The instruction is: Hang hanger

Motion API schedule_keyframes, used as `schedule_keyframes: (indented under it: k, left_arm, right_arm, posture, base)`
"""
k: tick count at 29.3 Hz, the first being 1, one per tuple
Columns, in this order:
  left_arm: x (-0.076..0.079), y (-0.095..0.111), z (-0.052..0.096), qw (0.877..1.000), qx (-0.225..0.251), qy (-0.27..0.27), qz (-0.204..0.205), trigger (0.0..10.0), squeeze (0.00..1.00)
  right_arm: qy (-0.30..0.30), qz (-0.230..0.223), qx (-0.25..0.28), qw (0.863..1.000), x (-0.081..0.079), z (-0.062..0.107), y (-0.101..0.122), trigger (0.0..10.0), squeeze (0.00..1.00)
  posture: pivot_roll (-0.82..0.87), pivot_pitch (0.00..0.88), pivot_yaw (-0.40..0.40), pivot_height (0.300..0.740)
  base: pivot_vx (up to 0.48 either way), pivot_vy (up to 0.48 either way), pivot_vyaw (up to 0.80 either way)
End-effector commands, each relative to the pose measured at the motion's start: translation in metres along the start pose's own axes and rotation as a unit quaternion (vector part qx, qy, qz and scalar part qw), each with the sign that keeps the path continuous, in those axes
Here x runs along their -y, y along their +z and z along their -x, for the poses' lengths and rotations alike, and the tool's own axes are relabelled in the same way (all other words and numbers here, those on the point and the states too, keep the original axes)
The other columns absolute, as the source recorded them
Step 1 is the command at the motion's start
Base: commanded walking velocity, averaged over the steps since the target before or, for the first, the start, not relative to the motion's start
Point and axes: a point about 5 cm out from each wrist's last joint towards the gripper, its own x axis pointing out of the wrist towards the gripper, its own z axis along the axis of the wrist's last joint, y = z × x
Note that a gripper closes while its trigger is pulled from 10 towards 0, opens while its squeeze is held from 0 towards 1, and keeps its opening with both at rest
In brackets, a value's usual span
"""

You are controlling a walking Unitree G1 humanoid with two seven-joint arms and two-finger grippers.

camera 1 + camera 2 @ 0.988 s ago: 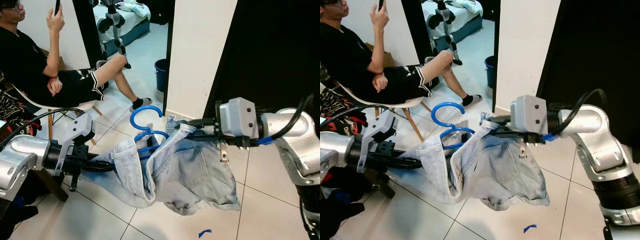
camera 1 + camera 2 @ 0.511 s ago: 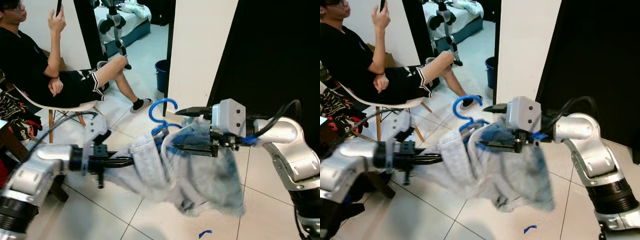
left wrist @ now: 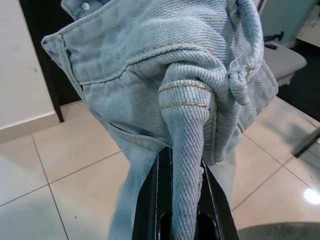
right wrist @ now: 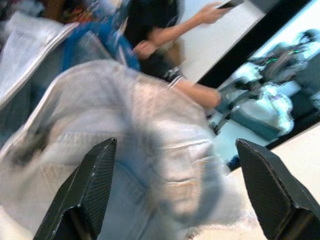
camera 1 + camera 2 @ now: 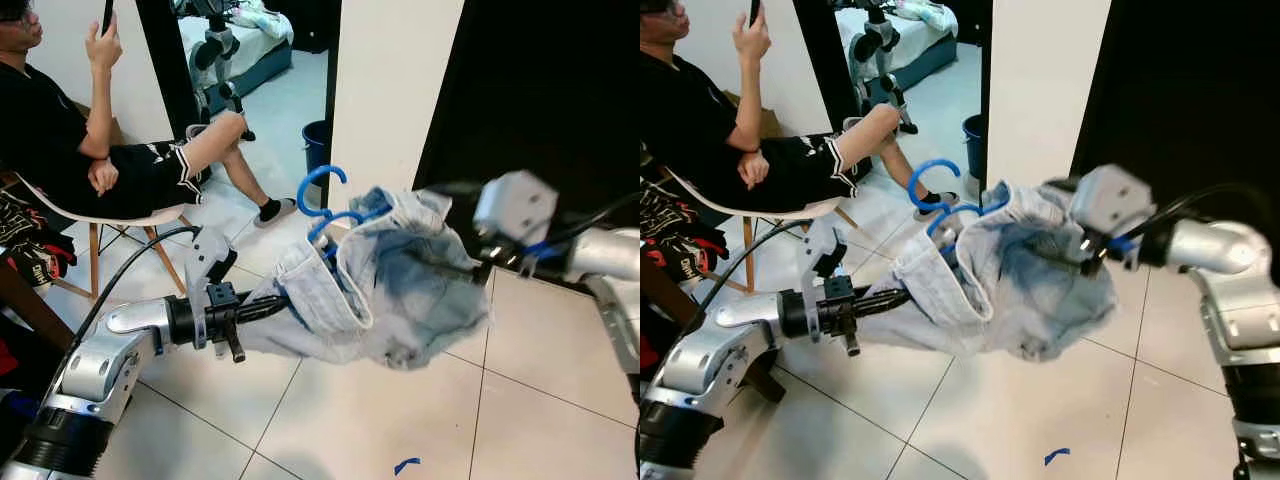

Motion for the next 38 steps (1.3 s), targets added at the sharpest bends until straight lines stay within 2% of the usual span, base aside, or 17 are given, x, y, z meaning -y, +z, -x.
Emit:
schedule_keyframes:
  k: [1,2,3,4,6,8,10,11,12,14,15,16,18,23,28,31,38]
  left_arm:
    - [-0.004,0.003,0.001,1.0,0.024,0.019,0.0,10.0,0.0]
    - [-0.008,0.001,-0.001,0.998,0.033,0.044,0.006,10.0,0.0]
    - [-0.008,0.001,-0.001,0.998,0.033,0.044,0.006,10.0,0.0]
    - [-0.013,-0.002,-0.002,0.995,0.043,0.083,0.016,10.0,0.0]
    - [-0.013,-0.002,-0.002,0.995,0.043,0.083,0.016,10.0,0.0]
    - [-0.021,-0.013,0.0,0.984,0.061,0.163,0.041,10.0,0.0]
    - [-0.021,-0.013,0.0,0.984,0.061,0.163,0.041,10.0,0.0]
    - [-0.023,-0.021,0.004,0.975,0.068,0.204,0.057,10.0,0.0]
    - [-0.023,-0.021,0.004,0.975,0.068,0.204,0.057,10.0,0.0]
    - [-0.02,-0.035,0.012,0.959,0.076,0.258,0.086,10.0,0.0]
    - [-0.017,-0.039,0.014,0.956,0.083,0.262,0.105,10.0,0.0]
    - [-0.017,-0.039,0.014,0.956,0.083,0.262,0.105,10.0,0.0]
    - [-0.011,-0.041,0.013,0.955,0.096,0.248,0.13,10.0,0.0]
    - [0.003,-0.042,0.007,0.973,0.081,0.177,0.128,10.0,0.0]
    - [0.012,-0.055,0.002,0.973,0.065,0.171,0.14,10.0,0.0]
    - [0.032,-0.064,-0.007,0.974,0.061,0.138,0.171,10.0,0.0]
    - [0.039,-0.058,-0.008,0.972,0.078,0.102,0.197,10.0,0.0]
  right_arm:
    - [-0.047,-0.026,0.02,0.998,0.01,0.004,0.003,10.0,0.73]
    - [-0.1,-0.062,0.034,0.992,0.018,0.007,-0.001,10.0,0.24]
    - [-0.1,-0.062,0.034,0.992,0.018,0.007,-0.001,10.0,0.24]
    - [-0.153,-0.105,0.02,0.982,0.021,0.012,-0.016,10.0,0.0]
    - [-0.153,-0.105,0.02,0.982,0.021,0.012,-0.016,10.0,0.0]
    - [-0.253,-0.21,-0.074,0.942,0.007,0.027,-0.071,10.0,0.0]
    - [-0.253,-0.21,-0.074,0.942,0.007,0.027,-0.071,10.0,0.0]
    - [-0.3,-0.269,-0.12,0.907,-0.011,0.039,-0.101,10.0,0.0]
    - [-0.3,-0.269,-0.12,0.907,-0.011,0.039,-0.101,10.0,0.0]
    - [-0.355,-0.345,-0.185,0.849,-0.056,0.064,-0.142,10.0,0.0]
    - [-0.366,-0.372,-0.195,0.83,-0.075,0.072,-0.152,10.0,0.0]
    - [-0.366,-0.372,-0.195,0.83,-0.075,0.072,-0.152,10.0,0.0]
    - [-0.377,-0.4,-0.203,0.811,-0.095,0.079,-0.16,10.0,0.0]
    - [-0.377,-0.429,-0.228,0.788,-0.129,0.075,-0.17,10.0,0.0]
    - [-0.4,-0.428,-0.229,0.778,-0.129,0.076,-0.167,10.0,0.0]
    - [-0.394,-0.423,-0.232,0.782,-0.139,0.077,-0.158,10.0,0.0]
    - [-0.379,-0.436,-0.212,0.788,-0.159,0.074,-0.137,10.0,0.0]
  posture:
    - [0.02,0.067,-0.007,0.74]
    - [0.02,0.068,-0.006,0.74]
    - [0.02,0.068,-0.006,0.74]
    - [0.02,0.071,-0.005,0.74]
    - [0.02,0.071,-0.005,0.74]
    - [0.02,0.076,-0.004,0.74]
    - [0.02,0.076,-0.004,0.74]
    - [0.01,0.083,-0.007,0.74]
    - [0.01,0.083,-0.007,0.74]
    - [0.01,0.09,-0.012,0.74]
    - [0.01,0.093,-0.013,0.74]
    - [0.01,0.093,-0.013,0.74]
    - [0.01,0.094,-0.013,0.74]
    - [0.01,0.1,-0.012,0.74]
    - [0.0,0.105,-0.011,0.74]
    - [-0.02,0.127,-0.025,0.74]
    - [-0.04,0.151,-0.024,0.74]
  base:
    - [0.0,0.0,0.0]
    - [0.0,0.0,0.0]
    - [0.0,0.0,0.0]
    - [0.0,0.0,0.0]
    - [0.0,0.0,0.0]
    - [0.0,0.0,-0.73]
    - [0.0,0.0,-0.71]
    - [0.0,0.0,-0.72]
    - [0.0,0.0,-0.72]
    - [0.0,0.0,-0.77]
    - [0.0,0.0,-0.78]
    - [0.0,0.0,-0.78]
    - [0.0,0.0,-0.79]
    - [0.0,0.0,-0.8]
    - [0.0,0.0,-0.8]
    - [0.0,0.0,-0.8]
    - [0.0,0.0,-0.8]
